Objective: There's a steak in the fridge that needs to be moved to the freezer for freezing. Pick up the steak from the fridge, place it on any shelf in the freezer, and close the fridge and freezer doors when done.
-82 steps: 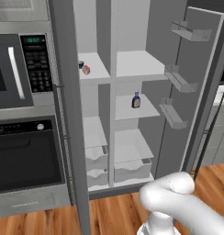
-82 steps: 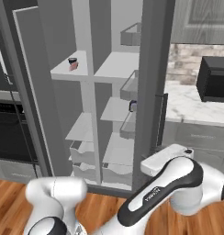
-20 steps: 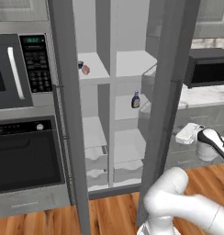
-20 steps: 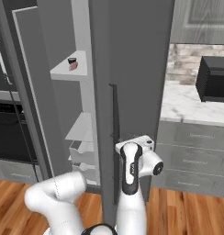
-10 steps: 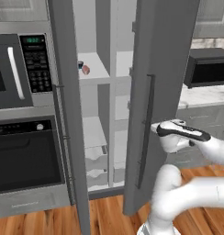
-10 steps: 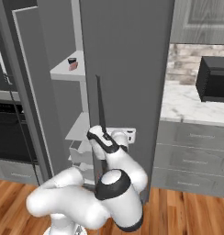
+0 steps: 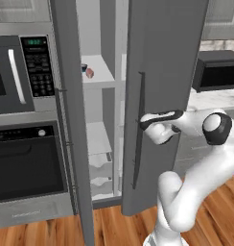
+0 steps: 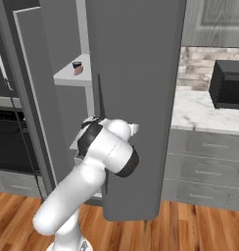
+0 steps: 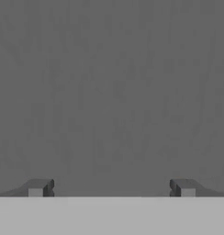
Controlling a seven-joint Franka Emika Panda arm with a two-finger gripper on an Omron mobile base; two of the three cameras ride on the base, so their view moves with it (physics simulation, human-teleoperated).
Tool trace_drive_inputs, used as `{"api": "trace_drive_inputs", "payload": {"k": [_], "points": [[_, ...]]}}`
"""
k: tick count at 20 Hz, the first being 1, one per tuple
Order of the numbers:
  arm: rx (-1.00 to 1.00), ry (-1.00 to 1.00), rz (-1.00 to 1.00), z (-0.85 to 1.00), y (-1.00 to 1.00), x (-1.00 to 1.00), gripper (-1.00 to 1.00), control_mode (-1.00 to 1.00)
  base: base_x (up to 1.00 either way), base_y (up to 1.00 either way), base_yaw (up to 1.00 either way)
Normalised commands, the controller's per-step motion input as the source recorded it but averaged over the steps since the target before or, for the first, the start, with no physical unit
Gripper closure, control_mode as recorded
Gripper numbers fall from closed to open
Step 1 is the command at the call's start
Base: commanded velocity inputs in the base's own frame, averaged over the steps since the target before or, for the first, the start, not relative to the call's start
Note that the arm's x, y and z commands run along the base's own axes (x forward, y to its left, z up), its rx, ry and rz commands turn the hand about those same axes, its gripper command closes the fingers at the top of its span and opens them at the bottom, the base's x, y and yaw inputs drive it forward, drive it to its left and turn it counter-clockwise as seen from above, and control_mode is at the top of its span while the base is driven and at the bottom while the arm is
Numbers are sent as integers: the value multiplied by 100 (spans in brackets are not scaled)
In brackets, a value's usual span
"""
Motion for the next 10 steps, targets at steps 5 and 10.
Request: {"api": "trace_drive_inputs", "payload": {"k": [5,10], "points": [[0,0,-8,6,0,33,-100,-100,0,0,0],[0,0,-2,9,-3,34,-100,-100,0,0,0]]}}
